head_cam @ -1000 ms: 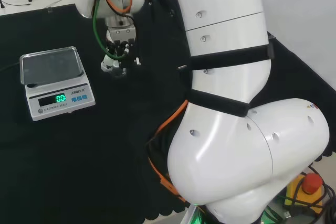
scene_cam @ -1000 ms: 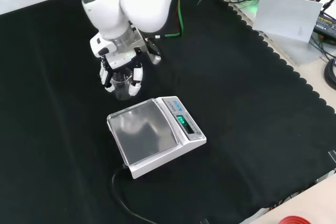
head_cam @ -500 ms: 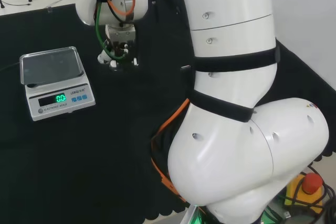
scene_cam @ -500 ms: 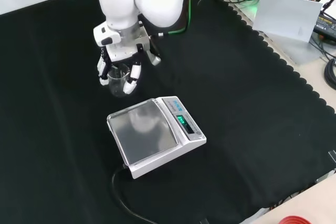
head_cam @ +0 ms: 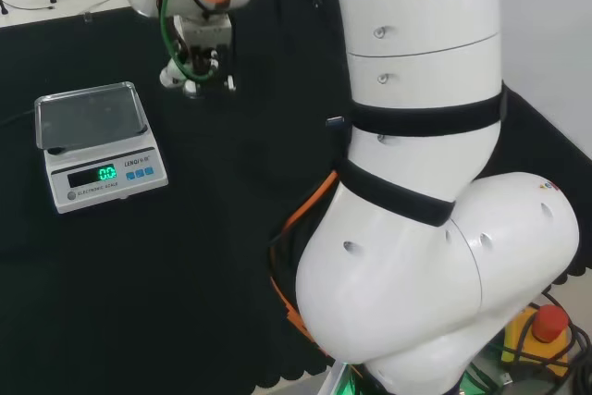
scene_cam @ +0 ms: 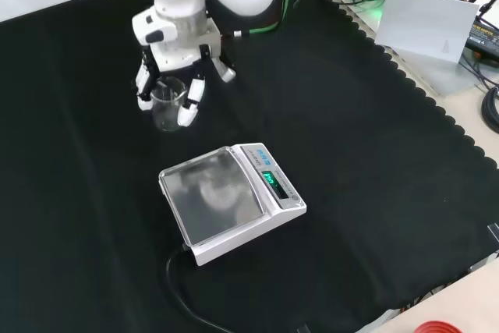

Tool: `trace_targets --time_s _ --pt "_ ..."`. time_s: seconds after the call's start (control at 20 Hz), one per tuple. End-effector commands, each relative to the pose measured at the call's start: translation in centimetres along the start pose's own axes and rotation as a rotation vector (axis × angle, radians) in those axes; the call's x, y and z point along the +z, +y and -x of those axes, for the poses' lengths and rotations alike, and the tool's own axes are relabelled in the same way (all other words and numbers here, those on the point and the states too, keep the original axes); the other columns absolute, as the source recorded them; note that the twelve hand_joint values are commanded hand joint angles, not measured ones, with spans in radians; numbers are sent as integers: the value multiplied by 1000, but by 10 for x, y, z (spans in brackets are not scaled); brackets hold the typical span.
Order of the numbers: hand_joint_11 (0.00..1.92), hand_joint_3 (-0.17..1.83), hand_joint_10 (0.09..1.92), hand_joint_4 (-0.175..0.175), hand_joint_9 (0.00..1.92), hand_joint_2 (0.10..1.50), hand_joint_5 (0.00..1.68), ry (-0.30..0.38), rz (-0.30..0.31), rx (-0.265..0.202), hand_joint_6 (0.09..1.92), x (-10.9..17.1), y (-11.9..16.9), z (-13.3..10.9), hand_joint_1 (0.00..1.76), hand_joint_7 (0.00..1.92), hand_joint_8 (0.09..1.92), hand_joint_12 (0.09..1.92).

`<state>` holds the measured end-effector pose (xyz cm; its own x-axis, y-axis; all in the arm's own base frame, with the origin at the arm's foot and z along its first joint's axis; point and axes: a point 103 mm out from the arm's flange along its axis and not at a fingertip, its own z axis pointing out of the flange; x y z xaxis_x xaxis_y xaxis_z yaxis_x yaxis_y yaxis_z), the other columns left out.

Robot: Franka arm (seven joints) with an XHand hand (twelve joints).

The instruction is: Pick up the beaker.

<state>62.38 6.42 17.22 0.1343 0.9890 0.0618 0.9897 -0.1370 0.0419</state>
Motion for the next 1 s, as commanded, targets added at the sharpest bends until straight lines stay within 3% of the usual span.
trace_targets --time_s 0.05,0.3,0.45,0.55,1.0 --pt "1474 164 135 -175 1541 902 1271 5 48 -74 515 -43 -2 -30 1304 1302 506 717" --pt "1475 157 132 -175 1541 906 1269 10 69 -115 518 -62 -1 -51 1303 1300 508 714" --pt "1491 412 106 -83 1558 745 1387 13 78 -143 366 -72 1 -71 1219 1232 681 690" --pt "1495 488 98 -62 1563 697 1419 19 71 -171 326 -72 1 -88 1205 1210 729 683" --pt "1494 517 93 -54 1564 679 1430 30 21 -273 313 -50 7 -145 1201 1199 746 680"
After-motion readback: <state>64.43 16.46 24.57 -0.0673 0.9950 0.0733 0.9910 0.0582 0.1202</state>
